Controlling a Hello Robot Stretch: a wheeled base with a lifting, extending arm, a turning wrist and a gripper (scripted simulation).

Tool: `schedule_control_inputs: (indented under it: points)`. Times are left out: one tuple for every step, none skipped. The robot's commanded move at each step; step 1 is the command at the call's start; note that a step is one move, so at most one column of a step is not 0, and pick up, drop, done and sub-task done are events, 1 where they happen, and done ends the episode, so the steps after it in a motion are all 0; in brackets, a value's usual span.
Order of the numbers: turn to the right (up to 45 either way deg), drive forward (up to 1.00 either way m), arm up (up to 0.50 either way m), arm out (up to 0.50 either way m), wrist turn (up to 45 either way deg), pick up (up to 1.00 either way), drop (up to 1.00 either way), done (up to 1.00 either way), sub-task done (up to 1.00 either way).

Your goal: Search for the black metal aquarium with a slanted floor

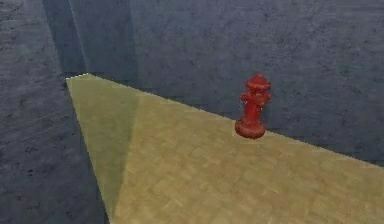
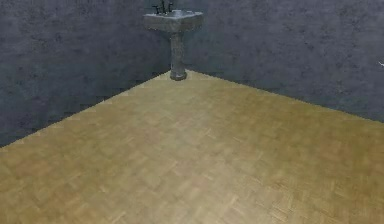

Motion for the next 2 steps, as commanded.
schedule_control_inputs:
  points:
    - [0.0,0.90,0.00,0.00,0.0,0.00,0.00,0.00,0.00]
    - [9.0,0.00,0.00,0.00,0.0,0.00,0.00,0.00,0.00]
